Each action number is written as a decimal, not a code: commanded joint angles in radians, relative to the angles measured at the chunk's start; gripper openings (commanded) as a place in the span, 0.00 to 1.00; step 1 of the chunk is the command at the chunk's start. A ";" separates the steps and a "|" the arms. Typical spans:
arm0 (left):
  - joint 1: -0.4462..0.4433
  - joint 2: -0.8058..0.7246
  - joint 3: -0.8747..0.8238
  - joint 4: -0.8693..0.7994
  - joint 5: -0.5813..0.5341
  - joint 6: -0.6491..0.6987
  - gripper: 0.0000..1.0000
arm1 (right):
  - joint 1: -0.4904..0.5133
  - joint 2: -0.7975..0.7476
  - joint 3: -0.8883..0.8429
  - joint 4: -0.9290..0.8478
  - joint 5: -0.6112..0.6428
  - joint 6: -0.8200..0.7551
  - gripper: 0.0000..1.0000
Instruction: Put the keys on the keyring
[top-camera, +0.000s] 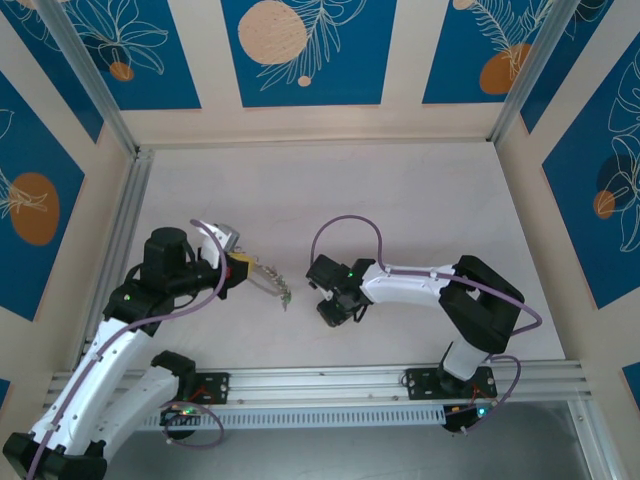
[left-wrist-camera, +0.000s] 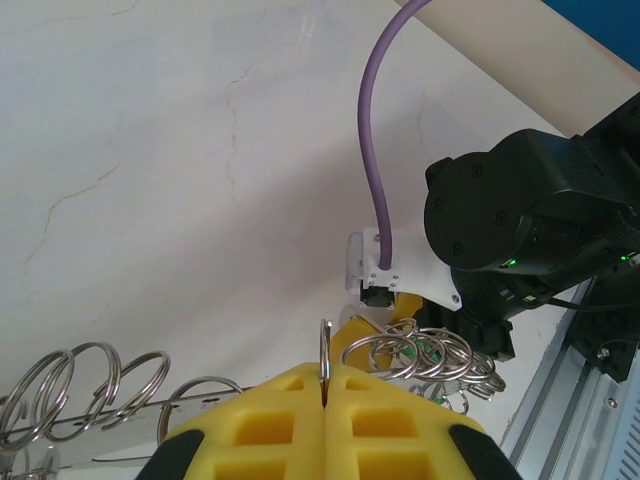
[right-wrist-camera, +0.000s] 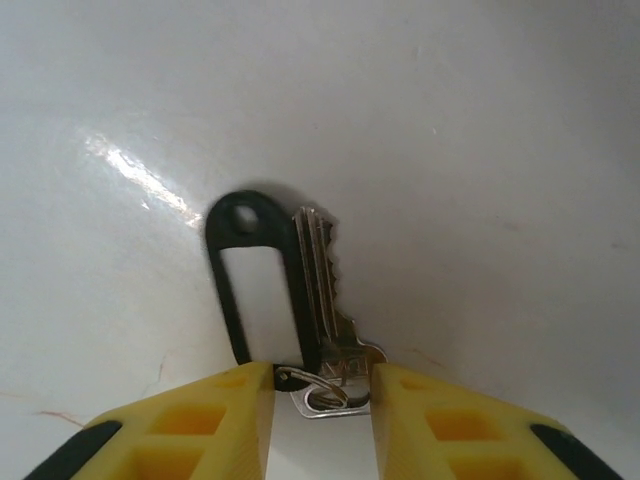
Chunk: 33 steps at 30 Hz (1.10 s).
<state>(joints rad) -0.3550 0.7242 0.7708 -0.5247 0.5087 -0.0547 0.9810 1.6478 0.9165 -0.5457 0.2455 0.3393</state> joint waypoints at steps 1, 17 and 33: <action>0.017 -0.002 0.001 0.050 0.039 -0.016 0.00 | -0.006 0.011 0.002 0.000 -0.032 -0.010 0.27; 0.023 0.006 0.001 0.051 0.040 -0.016 0.00 | -0.001 -0.147 -0.052 0.041 -0.050 -0.018 0.00; 0.015 -0.079 -0.026 0.194 0.265 -0.023 0.00 | -0.010 -0.750 -0.145 0.166 -0.260 -0.116 0.00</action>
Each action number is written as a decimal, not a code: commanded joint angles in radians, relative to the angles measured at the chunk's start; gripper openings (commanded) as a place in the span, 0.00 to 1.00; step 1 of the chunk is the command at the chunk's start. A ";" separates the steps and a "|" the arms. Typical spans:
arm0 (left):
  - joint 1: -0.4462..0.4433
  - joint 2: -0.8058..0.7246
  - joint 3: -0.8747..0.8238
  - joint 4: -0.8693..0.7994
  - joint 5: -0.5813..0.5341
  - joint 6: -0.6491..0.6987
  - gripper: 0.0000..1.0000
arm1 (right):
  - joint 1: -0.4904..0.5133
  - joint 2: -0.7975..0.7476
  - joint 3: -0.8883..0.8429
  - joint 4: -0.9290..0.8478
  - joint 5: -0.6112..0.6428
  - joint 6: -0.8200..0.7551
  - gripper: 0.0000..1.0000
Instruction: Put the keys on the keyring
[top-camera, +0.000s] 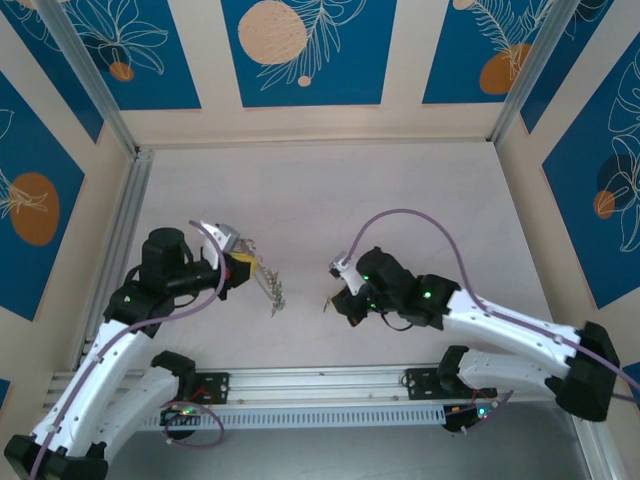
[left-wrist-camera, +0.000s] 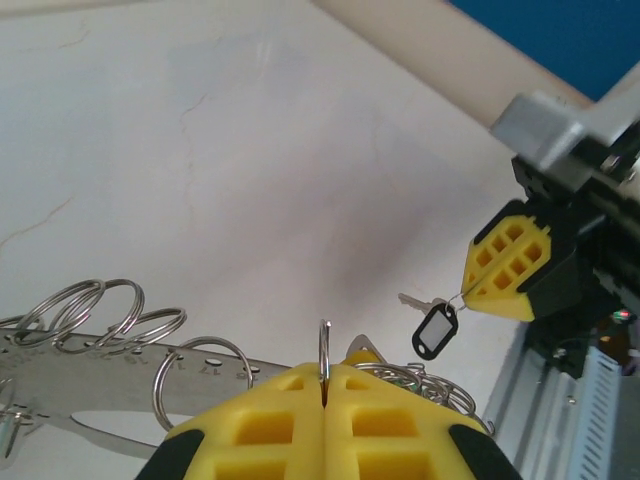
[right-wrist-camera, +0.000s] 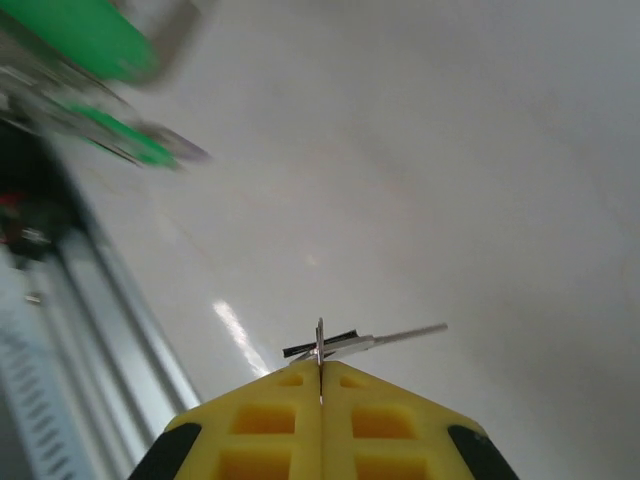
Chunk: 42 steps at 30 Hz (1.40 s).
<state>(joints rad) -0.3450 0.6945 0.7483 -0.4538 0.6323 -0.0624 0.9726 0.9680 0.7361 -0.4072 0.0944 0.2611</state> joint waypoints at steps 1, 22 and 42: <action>-0.001 -0.069 -0.010 0.148 0.169 -0.019 0.00 | -0.002 -0.094 0.059 0.019 -0.125 -0.042 0.00; -0.126 -0.124 0.002 0.216 0.290 0.076 0.00 | 0.050 0.015 0.264 0.162 -0.254 0.005 0.00; -0.162 -0.117 0.002 0.219 0.332 0.083 0.00 | 0.125 0.082 0.328 0.209 -0.226 -0.071 0.00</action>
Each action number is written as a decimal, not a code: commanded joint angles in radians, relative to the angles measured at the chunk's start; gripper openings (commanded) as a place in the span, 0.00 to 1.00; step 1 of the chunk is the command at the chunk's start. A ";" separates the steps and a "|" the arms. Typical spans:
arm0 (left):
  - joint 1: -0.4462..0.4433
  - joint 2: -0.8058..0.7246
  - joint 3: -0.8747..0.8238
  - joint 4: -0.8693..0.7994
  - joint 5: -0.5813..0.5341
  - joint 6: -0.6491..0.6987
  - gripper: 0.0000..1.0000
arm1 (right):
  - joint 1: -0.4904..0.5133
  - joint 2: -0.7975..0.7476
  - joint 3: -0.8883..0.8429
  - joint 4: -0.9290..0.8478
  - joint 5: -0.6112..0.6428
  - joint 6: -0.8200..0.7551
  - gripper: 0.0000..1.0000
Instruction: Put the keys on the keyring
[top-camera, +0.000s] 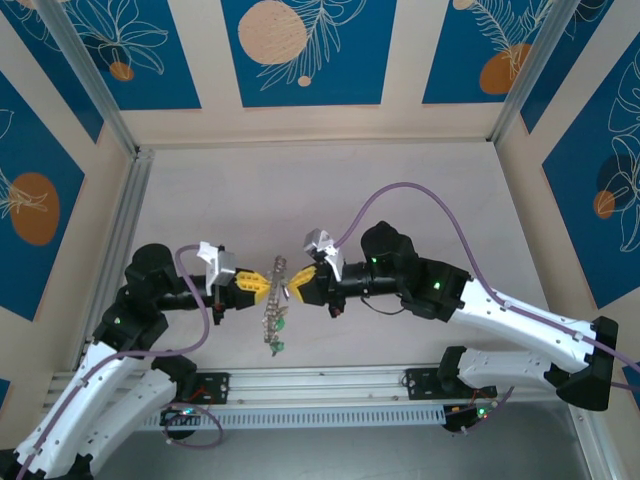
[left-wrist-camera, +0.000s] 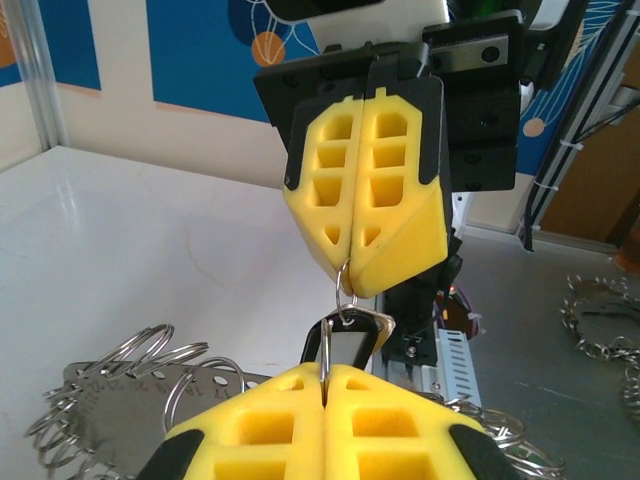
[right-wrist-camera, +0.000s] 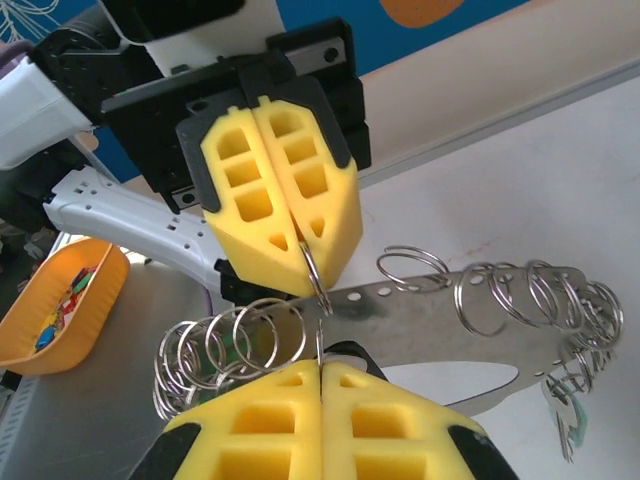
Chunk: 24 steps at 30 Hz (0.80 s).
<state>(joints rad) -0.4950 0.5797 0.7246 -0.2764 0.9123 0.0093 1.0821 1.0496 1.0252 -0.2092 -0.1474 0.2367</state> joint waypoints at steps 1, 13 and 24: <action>-0.014 0.000 0.026 0.047 0.058 0.006 0.00 | 0.020 0.005 0.043 0.006 0.014 -0.054 0.00; -0.029 -0.003 0.024 0.056 0.073 -0.003 0.00 | 0.032 0.035 0.067 -0.010 0.031 -0.089 0.00; -0.028 -0.001 0.021 0.063 0.074 -0.009 0.00 | 0.032 0.018 0.054 -0.013 0.035 -0.102 0.00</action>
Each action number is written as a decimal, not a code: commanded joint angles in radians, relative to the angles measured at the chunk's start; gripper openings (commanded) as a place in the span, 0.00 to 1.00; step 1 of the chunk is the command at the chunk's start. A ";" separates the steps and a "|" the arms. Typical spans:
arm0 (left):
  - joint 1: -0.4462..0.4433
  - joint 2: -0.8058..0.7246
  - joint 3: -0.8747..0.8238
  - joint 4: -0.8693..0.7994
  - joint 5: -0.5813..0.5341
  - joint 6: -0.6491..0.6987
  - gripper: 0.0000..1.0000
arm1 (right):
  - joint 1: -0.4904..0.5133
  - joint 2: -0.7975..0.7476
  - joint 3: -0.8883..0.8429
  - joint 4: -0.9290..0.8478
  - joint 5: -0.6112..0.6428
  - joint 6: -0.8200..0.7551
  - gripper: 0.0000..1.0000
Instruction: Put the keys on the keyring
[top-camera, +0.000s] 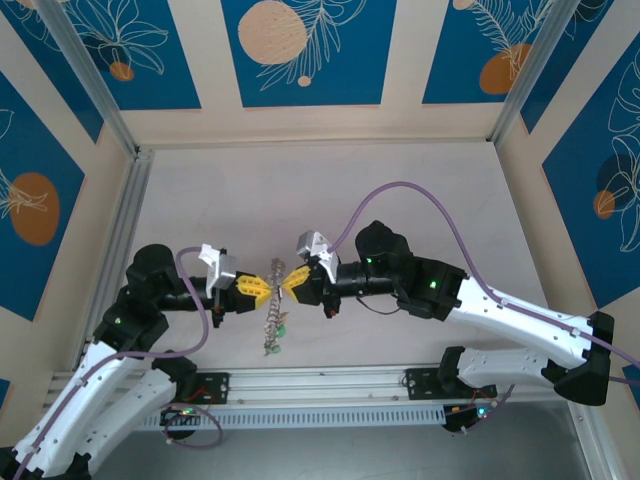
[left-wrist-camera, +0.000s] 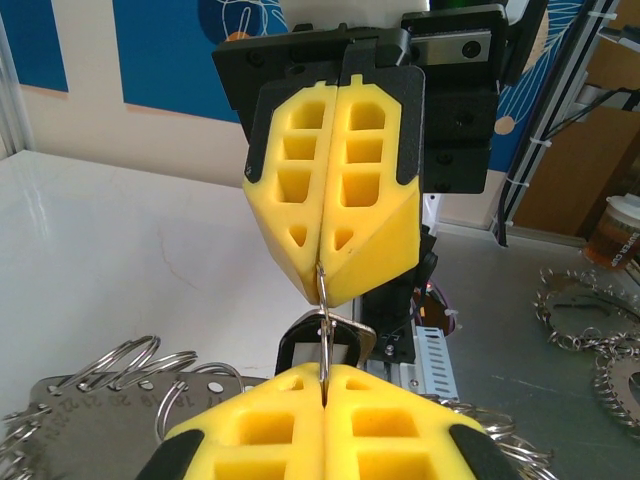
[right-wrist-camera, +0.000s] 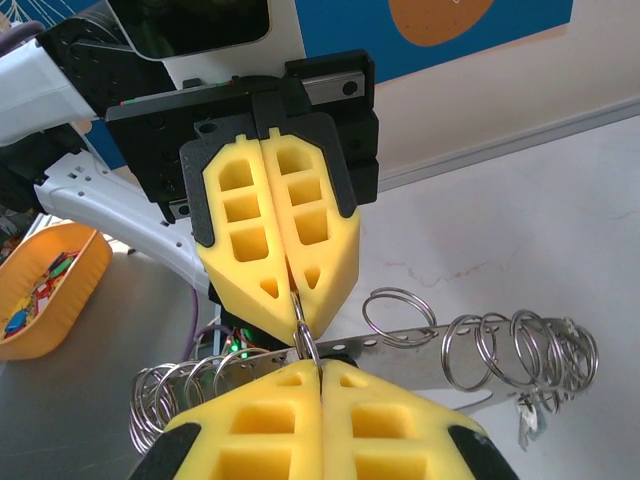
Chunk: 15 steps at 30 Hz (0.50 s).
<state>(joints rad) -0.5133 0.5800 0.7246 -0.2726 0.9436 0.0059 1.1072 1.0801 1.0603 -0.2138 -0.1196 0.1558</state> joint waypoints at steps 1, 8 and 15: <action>-0.011 -0.001 0.021 0.059 0.043 -0.006 0.00 | 0.008 -0.015 0.015 -0.007 0.005 -0.021 0.00; -0.010 -0.003 0.022 0.063 0.041 -0.007 0.00 | 0.008 -0.015 0.018 -0.019 -0.009 -0.025 0.00; -0.011 0.000 0.024 0.063 0.037 -0.007 0.00 | 0.015 0.000 0.029 -0.025 -0.032 -0.033 0.00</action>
<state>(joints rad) -0.5140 0.5835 0.7246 -0.2691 0.9436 0.0055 1.1091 1.0771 1.0603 -0.2214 -0.1246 0.1436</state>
